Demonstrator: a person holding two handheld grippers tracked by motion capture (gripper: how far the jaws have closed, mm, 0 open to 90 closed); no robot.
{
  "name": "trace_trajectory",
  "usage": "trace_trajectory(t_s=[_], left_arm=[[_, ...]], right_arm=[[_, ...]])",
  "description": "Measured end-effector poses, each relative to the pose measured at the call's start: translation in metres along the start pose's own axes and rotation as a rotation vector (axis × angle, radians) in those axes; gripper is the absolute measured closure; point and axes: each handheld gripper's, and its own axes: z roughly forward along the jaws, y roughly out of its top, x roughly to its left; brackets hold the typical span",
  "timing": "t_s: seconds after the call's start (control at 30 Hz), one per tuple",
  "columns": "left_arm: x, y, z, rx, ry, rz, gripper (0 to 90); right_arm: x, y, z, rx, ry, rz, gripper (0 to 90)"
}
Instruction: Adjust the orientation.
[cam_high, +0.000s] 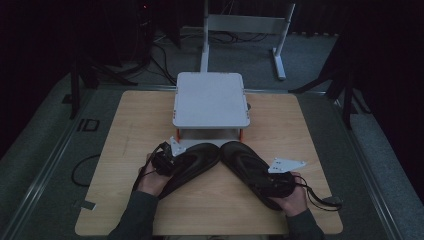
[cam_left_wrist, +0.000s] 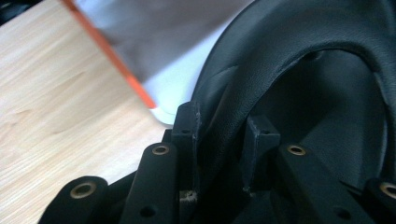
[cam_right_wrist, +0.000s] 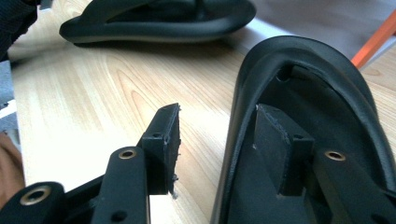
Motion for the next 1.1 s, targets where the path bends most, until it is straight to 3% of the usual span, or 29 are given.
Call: trace_trajectory(t_s=[0.23, 0.27, 0.47, 0.63, 0.67, 0.8, 0.97, 1.07, 1.1], left_arm=[[0.002, 0.005, 0.017, 0.048, 0.114, -0.048, 70.5], [0.002, 0.005, 0.019, 0.051, 0.114, -0.047, 69.9], [-0.002, 0.003, 0.010, 0.014, 0.092, -0.049, 54.3], [0.001, -0.011, -0.012, -0.015, 0.074, -0.069, 50.1], [0.006, -0.021, -0.022, -0.029, 0.058, -0.093, 49.7], [0.016, -0.043, -0.033, -0.021, 0.040, -0.118, 48.5], [0.024, -0.070, -0.033, 0.005, -0.007, -0.146, 46.6], [0.025, -0.077, -0.030, 0.020, -0.011, -0.153, 46.2], [0.029, -0.083, -0.027, 0.017, -0.030, -0.181, 46.2]], right_arm=[[-0.003, -0.001, -0.002, -0.003, -0.019, 0.008, 50.3], [-0.004, -0.001, -0.003, -0.004, -0.023, 0.011, 50.3], [-0.009, -0.002, -0.008, -0.011, -0.046, 0.019, 50.3], [-0.023, -0.003, -0.021, -0.027, -0.111, 0.045, 50.4], [-0.026, -0.004, -0.023, -0.028, -0.121, 0.050, 50.6], [-0.039, -0.012, -0.032, -0.018, -0.174, 0.086, 53.3], [-0.050, -0.023, -0.025, 0.034, -0.201, 0.118, 56.7], [-0.053, -0.025, -0.019, 0.070, -0.224, 0.115, 59.4], [-0.054, -0.025, -0.016, 0.082, -0.227, 0.114, 60.7]])
